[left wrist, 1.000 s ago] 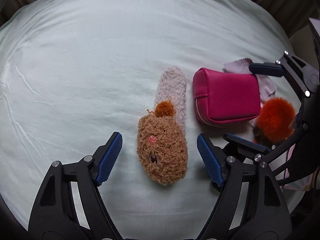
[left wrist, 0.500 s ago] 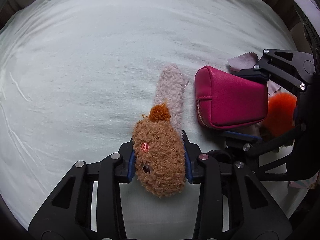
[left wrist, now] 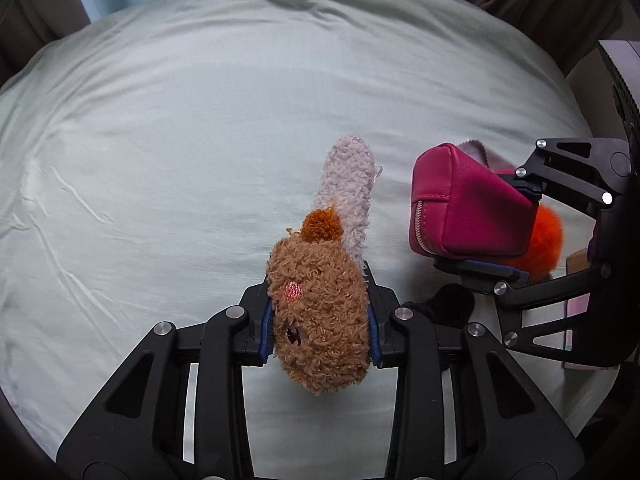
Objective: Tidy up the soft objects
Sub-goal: 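Carry the plush bear and pink pouch into the box and release both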
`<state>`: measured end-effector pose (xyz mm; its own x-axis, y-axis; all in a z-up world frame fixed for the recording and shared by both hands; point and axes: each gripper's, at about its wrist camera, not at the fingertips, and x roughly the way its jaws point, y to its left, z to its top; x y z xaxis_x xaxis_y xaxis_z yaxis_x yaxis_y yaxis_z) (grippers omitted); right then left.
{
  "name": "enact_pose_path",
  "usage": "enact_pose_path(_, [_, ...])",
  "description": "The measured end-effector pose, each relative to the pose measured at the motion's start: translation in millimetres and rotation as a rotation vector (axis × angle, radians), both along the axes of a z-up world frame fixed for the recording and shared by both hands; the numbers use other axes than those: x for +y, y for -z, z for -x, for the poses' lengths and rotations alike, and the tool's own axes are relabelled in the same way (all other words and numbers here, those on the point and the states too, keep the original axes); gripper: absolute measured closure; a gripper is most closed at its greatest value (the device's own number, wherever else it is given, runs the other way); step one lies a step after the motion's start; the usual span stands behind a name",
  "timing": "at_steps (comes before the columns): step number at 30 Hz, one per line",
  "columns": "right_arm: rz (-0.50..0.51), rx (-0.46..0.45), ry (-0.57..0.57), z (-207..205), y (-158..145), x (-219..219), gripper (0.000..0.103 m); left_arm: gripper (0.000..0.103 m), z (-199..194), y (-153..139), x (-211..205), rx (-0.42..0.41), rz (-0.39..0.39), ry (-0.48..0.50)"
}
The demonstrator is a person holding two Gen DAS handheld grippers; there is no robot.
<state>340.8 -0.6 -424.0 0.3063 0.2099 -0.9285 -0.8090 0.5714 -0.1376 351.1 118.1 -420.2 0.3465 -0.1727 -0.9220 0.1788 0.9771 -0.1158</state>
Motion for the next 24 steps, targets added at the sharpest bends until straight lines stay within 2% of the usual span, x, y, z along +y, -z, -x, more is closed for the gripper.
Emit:
enact_pose_path(8, [-0.058, -0.054, 0.127, 24, -69, -4, 0.060, 0.072, 32, -70, 11, -0.090, 0.020, -0.015])
enact_pose_path(14, [-0.123, -0.096, 0.270, 57, -137, -17, 0.060, 0.072, 59, -131, 16, -0.157, 0.046, 0.006])
enact_pose_path(19, [-0.208, -0.127, 0.429, 95, -201, -38, 0.060, 0.072, 84, -185, 8, -0.209, 0.076, 0.041])
enact_pose_path(24, [-0.281, -0.161, 0.584, 125, -256, -71, 0.060, 0.072, 107, -231, -19, -0.266, 0.089, 0.108])
